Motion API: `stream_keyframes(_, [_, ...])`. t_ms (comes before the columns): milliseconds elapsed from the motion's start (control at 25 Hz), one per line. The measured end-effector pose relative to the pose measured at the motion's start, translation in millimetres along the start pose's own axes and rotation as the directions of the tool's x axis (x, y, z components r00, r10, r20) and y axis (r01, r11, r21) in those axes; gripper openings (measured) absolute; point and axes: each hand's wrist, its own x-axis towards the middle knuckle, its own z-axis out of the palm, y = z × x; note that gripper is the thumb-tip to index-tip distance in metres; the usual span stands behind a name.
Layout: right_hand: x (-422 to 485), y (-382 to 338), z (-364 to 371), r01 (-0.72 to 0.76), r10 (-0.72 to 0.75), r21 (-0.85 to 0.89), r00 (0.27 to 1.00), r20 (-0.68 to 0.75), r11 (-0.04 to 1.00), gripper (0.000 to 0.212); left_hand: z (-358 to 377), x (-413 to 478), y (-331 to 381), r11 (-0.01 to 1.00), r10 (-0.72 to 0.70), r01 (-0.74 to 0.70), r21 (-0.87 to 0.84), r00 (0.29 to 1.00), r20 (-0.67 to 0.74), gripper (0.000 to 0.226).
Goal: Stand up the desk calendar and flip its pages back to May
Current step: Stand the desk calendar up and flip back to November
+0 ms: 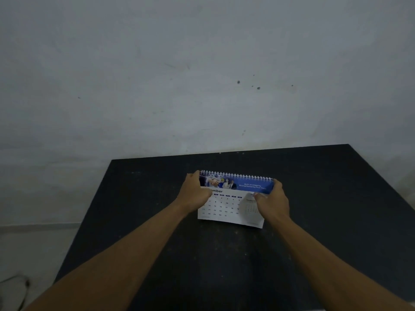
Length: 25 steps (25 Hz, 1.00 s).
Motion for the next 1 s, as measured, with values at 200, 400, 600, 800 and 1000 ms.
stream_keyframes(200, [-24.7,-2.4,5.6,0.07,-0.07,-0.023,0.998,-0.009,0.997,0.072,-7.5,-30.1,-22.8,0.999,-0.035,0.035,-0.033,0.999,-0.022,0.05])
stream_keyframes(400, [-36.6,1.7,-1.3,0.115,-0.115,-0.033,0.993,0.012,0.993,0.074,0.6,-50.1,-32.7,0.994,-0.05,0.045,-0.096,0.997,-0.053,0.049])
stream_keyframes(600, [-42.0,19.7,-11.8,0.157,-0.156,-0.007,0.986,0.057,0.988,0.075,18.9,-64.8,-39.9,0.995,-0.07,0.059,-0.083,0.989,-0.127,0.069])
stream_keyframes(800, [-32.2,37.8,-15.6,0.212,-0.216,0.051,0.972,0.096,0.976,0.075,36.5,-69.2,-51.6,0.999,0.02,-0.029,-0.034,0.974,-0.225,0.081])
stream_keyframes(1000, [-25.5,63.9,-5.5,0.328,-0.331,0.113,0.944,0.004,0.938,0.07,59.8,-65.1,-69.5,0.994,0.096,-0.109,-0.022,0.944,-0.315,0.083])
